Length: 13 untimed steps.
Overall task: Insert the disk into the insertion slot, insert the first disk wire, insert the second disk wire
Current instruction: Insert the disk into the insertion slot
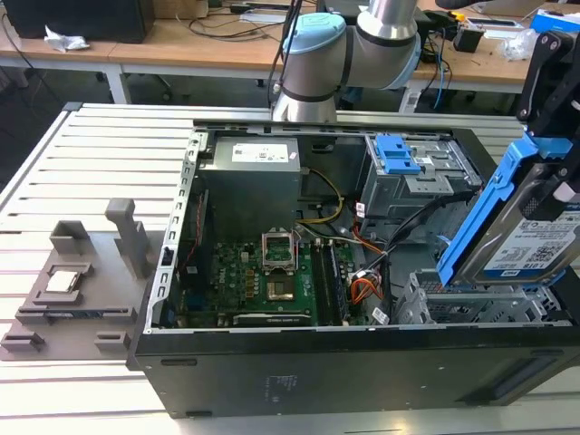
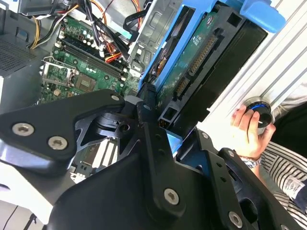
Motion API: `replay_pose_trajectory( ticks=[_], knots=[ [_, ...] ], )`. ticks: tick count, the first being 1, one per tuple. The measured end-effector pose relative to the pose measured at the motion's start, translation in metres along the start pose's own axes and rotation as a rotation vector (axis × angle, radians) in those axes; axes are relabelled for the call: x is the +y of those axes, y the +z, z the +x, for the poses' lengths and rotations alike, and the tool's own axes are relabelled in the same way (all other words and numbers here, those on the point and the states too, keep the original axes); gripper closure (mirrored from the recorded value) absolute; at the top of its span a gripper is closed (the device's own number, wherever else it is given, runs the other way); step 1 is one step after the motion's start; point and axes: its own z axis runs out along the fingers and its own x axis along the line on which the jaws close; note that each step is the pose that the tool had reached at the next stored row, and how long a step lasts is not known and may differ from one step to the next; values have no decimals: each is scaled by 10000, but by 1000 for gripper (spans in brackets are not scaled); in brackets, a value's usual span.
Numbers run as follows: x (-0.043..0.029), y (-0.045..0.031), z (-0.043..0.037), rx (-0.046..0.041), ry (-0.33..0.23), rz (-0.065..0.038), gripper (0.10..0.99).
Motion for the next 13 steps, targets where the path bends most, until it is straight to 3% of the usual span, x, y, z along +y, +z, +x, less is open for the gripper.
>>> replay_pose_trajectory(
  ticks=[13],
  knots=[
    [-2, 65, 0, 0, 0, 0, 722]
  ],
)
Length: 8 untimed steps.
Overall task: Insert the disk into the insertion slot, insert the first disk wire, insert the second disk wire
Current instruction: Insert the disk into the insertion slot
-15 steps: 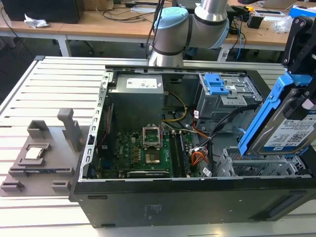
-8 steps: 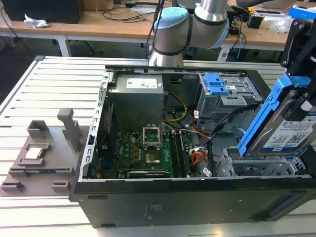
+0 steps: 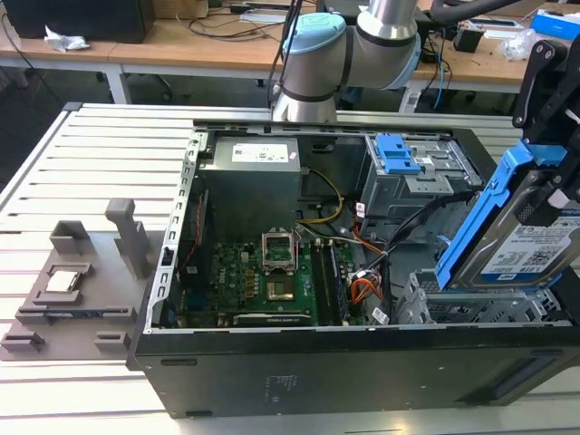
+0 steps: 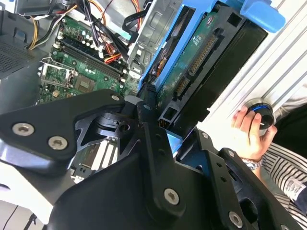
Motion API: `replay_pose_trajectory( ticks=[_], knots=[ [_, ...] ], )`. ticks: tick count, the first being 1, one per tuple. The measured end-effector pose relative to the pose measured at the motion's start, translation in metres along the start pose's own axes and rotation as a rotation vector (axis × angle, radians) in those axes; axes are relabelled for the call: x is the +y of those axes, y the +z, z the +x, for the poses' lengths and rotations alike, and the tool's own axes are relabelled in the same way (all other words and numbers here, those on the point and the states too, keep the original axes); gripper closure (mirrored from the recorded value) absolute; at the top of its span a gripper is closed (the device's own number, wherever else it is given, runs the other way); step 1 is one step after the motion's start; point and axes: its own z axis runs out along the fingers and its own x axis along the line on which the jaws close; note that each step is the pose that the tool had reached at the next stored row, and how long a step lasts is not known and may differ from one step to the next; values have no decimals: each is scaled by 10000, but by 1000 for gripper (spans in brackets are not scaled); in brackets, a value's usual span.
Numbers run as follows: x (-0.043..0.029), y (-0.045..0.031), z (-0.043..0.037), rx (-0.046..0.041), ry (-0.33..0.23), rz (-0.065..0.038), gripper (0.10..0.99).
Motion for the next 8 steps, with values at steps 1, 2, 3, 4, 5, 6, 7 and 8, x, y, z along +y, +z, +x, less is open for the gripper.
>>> replay_pose_trajectory(
  ticks=[1, 2, 3, 4, 5, 6, 7, 8],
  knots=[
    [0, 8, 0, 0, 0, 0, 722],
    [-1, 19, 0, -1, 0, 0, 722],
    [-1, 24, 0, 0, 0, 0, 722],
    [-1, 29, 0, 0, 0, 0, 722],
    [-1, 31, 0, 0, 0, 0, 722],
    [-1, 35, 0, 0, 0, 0, 722],
    [-1, 37, 0, 0, 0, 0, 722],
    [-2, 40, 0, 0, 0, 0, 722]
  ],
)
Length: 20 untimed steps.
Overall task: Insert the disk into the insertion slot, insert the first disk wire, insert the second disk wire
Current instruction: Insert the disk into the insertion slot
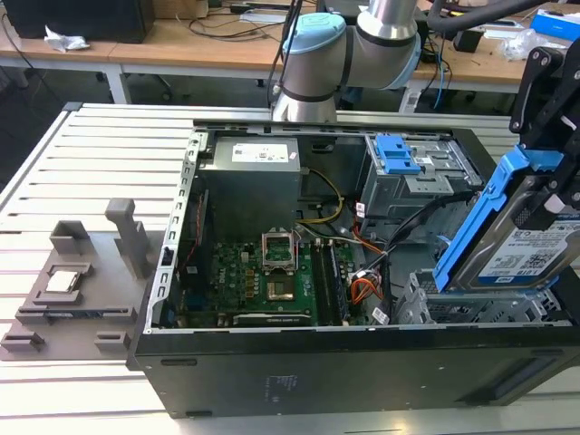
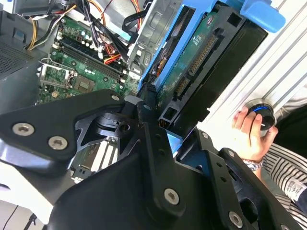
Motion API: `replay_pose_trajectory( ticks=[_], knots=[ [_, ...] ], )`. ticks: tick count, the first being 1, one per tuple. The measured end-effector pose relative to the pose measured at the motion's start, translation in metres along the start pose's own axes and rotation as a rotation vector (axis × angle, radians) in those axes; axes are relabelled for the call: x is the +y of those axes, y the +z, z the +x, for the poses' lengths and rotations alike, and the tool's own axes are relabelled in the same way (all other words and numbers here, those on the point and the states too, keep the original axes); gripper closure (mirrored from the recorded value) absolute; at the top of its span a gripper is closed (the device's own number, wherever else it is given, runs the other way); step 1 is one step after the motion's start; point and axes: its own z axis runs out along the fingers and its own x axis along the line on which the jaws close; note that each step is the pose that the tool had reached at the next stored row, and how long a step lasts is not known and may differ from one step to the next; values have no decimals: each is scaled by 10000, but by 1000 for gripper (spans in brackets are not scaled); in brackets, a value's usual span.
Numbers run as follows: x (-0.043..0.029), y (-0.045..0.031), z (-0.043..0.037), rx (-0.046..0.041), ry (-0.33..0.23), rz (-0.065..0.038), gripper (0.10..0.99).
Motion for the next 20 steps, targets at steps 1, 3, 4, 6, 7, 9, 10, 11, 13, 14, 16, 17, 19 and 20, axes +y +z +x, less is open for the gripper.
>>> replay_pose_trajectory(
  ticks=[1, 3, 4, 6, 7, 9, 10, 11, 13, 14, 16, 17, 19, 20],
  knots=[
    [0, 3, 0, 0, 0, 0, 722],
    [0, 9, 0, -1, 0, 0, 722],
    [0, 13, 0, 0, 0, 0, 722],
    [-1, 22, 0, -1, 0, 0, 722],
    [-1, 25, 0, -1, 0, 0, 722],
    [-2, 39, 0, 0, 0, 0, 722],
    [-2, 46, 0, 0, 0, 0, 722],
    [-2, 53, -1, 0, 0, 0, 722],
    [-3, 73, -9, 0, 0, 0, 722],
    [-4, 85, -15, -1, 0, 0, 722],
    [-4, 104, -21, -3, 0, 0, 722],
    [-4, 103, -21, -25, -1, 0, 722],
    [-3, 103, -22, -183, -6, -3, 722],
    [-3, 104, -22, -253, -8, -4, 722]
  ],
)
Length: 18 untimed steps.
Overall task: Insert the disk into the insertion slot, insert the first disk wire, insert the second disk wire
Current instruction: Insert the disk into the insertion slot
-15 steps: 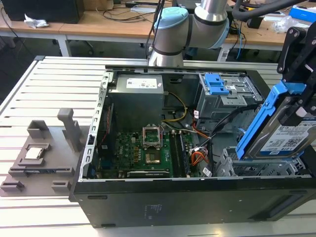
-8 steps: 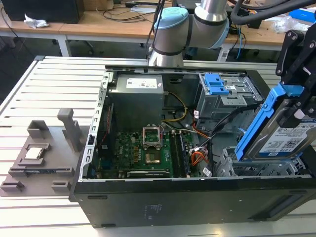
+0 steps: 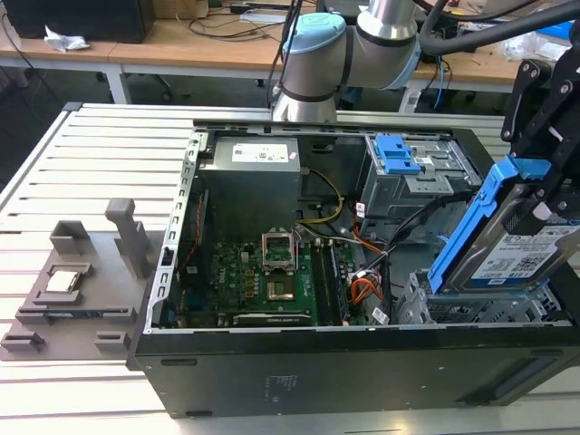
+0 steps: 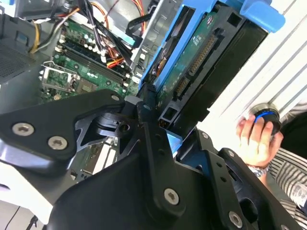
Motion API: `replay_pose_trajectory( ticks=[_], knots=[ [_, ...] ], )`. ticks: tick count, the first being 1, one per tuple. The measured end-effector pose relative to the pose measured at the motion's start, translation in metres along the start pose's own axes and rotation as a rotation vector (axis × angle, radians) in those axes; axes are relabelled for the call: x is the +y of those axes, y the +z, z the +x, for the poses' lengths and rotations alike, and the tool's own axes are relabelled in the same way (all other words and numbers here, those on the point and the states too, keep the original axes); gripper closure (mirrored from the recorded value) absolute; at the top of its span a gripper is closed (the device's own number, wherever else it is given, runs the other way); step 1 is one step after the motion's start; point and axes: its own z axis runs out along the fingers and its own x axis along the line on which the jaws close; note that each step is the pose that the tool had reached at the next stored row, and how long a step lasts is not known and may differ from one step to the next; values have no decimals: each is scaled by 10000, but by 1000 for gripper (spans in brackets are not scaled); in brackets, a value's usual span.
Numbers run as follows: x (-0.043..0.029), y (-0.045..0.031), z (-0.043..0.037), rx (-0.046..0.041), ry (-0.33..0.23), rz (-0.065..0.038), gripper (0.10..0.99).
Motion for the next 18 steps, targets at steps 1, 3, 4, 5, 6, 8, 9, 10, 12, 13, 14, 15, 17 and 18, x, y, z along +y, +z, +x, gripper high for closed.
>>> replay_pose_trajectory(
  ticks=[1, 3, 4, 5, 6, 8, 9, 10, 12, 13, 14, 15, 17, 18],
  knots=[
    [-1, 1, 1, -91, -4, -1, 722],
    [-2, 16, 2, -95, -5, -2, 722],
    [-2, 26, 2, -97, -5, -2, 722],
    [-3, 38, 2, -96, -5, -2, 722],
    [-3, 45, 2, -96, -5, -2, 722],
    [-3, 55, 2, -96, -5, -2, 722],
    [-3, 63, 1, -98, -3, -2, 722],
    [-4, 67, -2, -98, -2, -2, 722],
    [-4, 77, -10, -98, -1, -2, 722],
    [-4, 81, -15, -97, -1, -2, 722],
    [-4, 86, -22, -97, -1, -2, 722],
    [-4, 94, -35, -96, -1, -2, 722],
    [-5, 102, -46, -97, -1, -1, 722],
    [-4, 108, -52, -96, 0, -2, 722]
  ],
)
